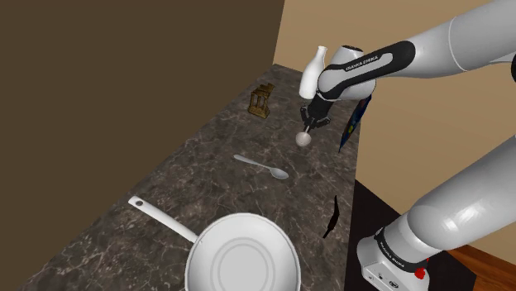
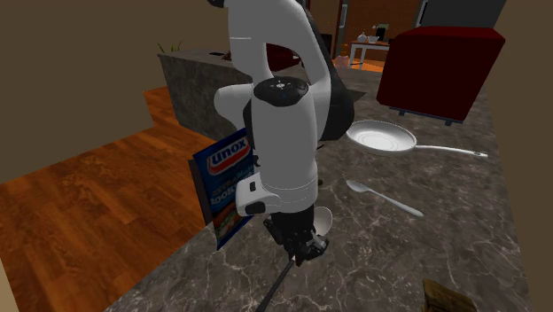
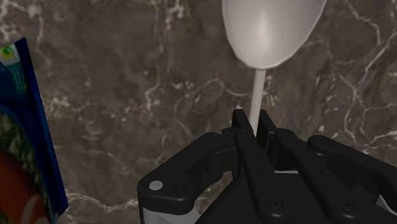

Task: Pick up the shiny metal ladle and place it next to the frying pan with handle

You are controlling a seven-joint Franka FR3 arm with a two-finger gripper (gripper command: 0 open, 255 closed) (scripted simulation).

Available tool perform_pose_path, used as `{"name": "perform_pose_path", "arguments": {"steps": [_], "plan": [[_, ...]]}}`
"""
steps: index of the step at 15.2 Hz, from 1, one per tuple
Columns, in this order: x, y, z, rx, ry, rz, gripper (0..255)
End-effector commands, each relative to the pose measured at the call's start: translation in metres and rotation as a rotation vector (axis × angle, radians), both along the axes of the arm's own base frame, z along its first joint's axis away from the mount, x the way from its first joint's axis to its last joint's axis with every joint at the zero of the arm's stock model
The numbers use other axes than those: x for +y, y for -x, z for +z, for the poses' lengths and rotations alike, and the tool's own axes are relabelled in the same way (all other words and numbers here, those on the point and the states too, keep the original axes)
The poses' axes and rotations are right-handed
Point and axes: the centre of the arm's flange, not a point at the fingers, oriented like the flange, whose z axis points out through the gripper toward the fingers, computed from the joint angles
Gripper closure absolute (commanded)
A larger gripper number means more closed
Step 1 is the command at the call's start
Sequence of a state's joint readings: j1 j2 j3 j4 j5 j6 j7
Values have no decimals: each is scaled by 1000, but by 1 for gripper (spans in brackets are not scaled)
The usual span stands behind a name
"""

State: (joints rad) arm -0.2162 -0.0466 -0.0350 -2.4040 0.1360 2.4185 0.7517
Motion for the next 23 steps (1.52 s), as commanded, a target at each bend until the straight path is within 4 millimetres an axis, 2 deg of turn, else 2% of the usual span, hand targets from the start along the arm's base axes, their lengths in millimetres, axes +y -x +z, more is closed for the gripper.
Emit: {"name": "perform_pose_path", "arguments": {"steps": [1,23], "plan": [[0,0,0,0,0,0,255],[0,0,116,0,0,0,255]]}}
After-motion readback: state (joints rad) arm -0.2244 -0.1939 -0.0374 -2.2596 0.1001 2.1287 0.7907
